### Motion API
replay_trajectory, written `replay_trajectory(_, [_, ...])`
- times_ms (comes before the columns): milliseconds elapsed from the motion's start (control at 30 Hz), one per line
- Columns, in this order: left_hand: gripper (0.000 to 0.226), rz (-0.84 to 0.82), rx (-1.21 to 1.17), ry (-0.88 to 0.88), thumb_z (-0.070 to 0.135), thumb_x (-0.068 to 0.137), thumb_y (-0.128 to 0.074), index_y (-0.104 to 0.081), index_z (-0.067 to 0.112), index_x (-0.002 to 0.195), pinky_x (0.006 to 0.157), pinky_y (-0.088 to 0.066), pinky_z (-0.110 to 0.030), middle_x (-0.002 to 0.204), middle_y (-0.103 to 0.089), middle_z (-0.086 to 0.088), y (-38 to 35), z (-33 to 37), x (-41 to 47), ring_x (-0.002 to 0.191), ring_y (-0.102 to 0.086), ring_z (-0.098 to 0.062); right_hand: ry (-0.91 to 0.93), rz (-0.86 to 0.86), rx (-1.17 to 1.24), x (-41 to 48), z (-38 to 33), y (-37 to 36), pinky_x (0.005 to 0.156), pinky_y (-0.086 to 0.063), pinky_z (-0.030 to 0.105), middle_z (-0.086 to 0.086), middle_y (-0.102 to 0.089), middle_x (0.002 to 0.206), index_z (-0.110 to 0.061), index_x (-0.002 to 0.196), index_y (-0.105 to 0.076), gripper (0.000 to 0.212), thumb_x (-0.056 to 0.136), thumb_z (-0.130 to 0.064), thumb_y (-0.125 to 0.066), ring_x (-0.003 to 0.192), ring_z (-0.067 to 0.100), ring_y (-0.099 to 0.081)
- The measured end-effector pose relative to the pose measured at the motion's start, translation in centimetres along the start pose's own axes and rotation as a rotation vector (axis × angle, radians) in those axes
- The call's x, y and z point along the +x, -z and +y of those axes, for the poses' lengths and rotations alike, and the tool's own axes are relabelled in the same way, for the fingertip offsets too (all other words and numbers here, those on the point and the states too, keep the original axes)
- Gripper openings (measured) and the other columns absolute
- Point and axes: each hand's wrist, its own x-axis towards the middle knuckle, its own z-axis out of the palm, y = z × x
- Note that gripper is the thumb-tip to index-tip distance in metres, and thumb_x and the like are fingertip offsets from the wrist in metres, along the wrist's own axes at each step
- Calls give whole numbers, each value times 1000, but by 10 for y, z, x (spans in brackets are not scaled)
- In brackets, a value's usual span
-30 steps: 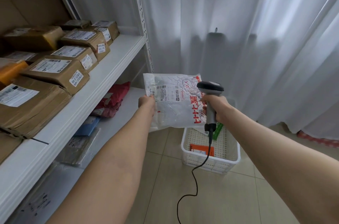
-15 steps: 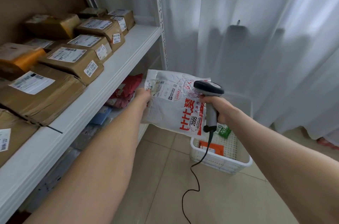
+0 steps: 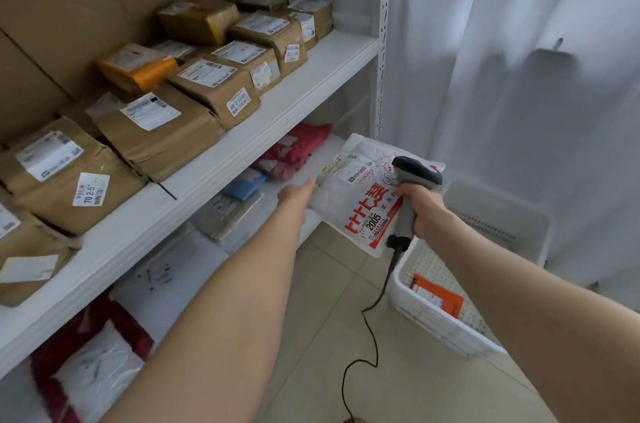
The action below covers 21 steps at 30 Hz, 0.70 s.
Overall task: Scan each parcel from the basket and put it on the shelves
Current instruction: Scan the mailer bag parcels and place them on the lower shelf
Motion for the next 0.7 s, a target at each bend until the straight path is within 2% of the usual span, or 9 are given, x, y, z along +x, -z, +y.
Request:
replay_trajectory(100, [85, -203, -156, 197, 52, 83, -66, -29, 10, 147, 108, -33, -52, 150, -35, -19, -12, -19, -20, 136, -35, -40, -15, 9, 15, 2, 3, -7, 71, -56, 44, 10, -73, 96, -12, 100, -59, 12, 90, -7, -62, 84, 27, -71])
replay_trajectory(167, [69, -372, -239, 294, 49, 83, -67, -45, 11, 136, 103, -41, -52, 135, -53, -20, -22, -27, -30, 123, -50, -37, -25, 7, 25, 3, 7, -12, 67, -55, 41, 9, -73, 93, -13, 94, -58, 10, 89, -6, -63, 80, 26, -70])
replay_trajectory(233, [40, -478, -414, 344, 36, 88, -66, -59, 8, 116, 88, -51, -48, 114, -67, -14, -26, -30, -39, 103, -64, -30, -32, -1, 30, 4, 11, -16, 66, -55, 39, 8, -72, 91, -12, 93, -58, 10, 88, -5, -63, 78, 25, -70])
replay_trajectory(300, [25, -445, -481, 316, 15, 92, -62, -59, 3, 114, 80, -53, -44, 116, -67, -16, -27, -33, -41, 102, -66, -29, -32, -25, 10, 5, 14, -19, 60, -53, 35, 7, -71, 87, -12, 95, -58, 11, 87, -4, -63, 73, 22, -68])
replay_trajectory(400, [34, -295, -480, 246, -5, 90, -57, -52, -8, 124, 89, -51, -49, 122, -62, -24, -21, -42, -39, 107, -63, -36, -50, -91, -58, 8, 20, -22, 54, -51, 30, 6, -70, 83, -10, 96, -56, 15, 86, -3, -64, 67, 18, -67])
replay_trajectory(500, [27, -143, -453, 225, -11, 88, -57, -52, -6, 114, 84, -53, -48, 118, -62, -25, -11, -59, -32, 105, -63, -38, -77, -139, -86, 14, 33, -30, 62, -54, 33, 10, -69, 87, -7, 106, -57, 23, 85, -2, -65, 72, 21, -66])
replay_trajectory(567, [27, -57, -413, 224, -11, 87, -58, -52, -2, 111, 79, -54, -44, 116, -63, -23, -3, -74, -21, 101, -65, -36, -94, -155, -119, 19, 42, -37, 60, -51, 33, 9, -68, 87, -8, 110, -55, 26, 86, -2, -65, 73, 21, -65])
replay_trajectory(633, [27, 13, -387, 224, -12, 87, -57, -53, 0, 110, 80, -53, -42, 114, -63, -20, 6, -90, -7, 95, -64, -33, -112, -177, -162, 25, 52, -49, 60, -52, 32, 9, -66, 85, -9, 105, -55, 23, 86, -2, -65, 73, 21, -63])
replay_trajectory(700, [22, 52, -379, 231, -12, 87, -54, -53, 5, 101, 85, -54, -45, 109, -63, -18, 16, -102, 4, 96, -63, -33, -120, -202, -213, 30, 62, -61, 67, -53, 34, 9, -64, 85, -10, 97, -55, 18, 86, -2, -65, 75, 21, -61])
